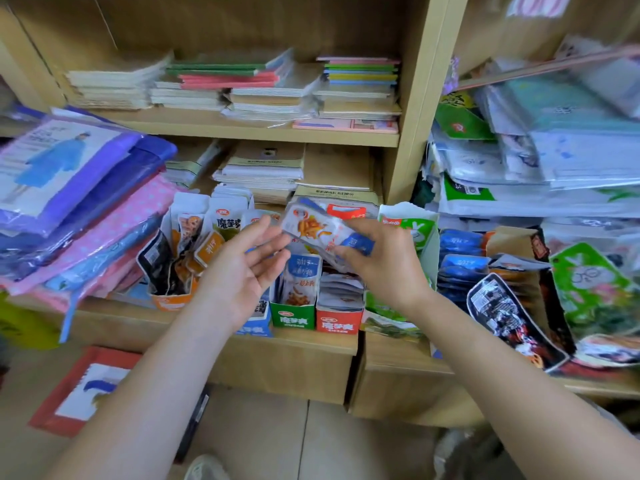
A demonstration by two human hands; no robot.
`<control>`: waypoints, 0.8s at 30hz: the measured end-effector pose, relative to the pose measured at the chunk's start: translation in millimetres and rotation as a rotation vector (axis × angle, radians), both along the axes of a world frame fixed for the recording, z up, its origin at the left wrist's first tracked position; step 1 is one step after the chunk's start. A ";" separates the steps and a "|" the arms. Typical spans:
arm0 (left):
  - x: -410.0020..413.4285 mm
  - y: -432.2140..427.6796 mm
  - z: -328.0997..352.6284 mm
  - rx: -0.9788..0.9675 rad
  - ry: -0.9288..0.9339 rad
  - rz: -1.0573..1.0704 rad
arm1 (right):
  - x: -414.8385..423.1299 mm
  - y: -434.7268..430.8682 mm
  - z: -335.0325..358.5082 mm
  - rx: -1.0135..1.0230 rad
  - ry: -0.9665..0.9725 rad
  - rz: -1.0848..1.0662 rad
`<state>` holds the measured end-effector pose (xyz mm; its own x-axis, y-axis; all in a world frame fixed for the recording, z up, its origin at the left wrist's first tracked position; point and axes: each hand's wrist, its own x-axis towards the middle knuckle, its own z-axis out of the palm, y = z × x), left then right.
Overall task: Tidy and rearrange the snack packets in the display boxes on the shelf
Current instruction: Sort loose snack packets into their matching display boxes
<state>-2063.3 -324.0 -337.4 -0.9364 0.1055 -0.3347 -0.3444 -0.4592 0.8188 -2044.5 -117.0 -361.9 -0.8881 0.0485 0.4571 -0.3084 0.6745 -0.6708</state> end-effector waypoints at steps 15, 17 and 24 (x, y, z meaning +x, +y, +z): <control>9.6 24.6 2.7 -0.254 0.403 -0.154 | 15.8 15.2 18.1 -0.824 -0.393 0.357; 11.5 32.4 4.0 -0.321 0.438 -0.111 | 23.9 21.6 23.5 -0.794 -0.382 0.378; 15.7 88.5 6.2 -0.201 0.411 -0.081 | 42.9 65.8 34.1 -1.004 -0.263 0.146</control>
<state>-2047.6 -235.5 -331.1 -0.9870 0.1551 0.0415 -0.0006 -0.2620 0.9651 -2001.7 -51.3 -327.8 -0.9814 0.1833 0.0572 -0.1048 -0.2618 -0.9594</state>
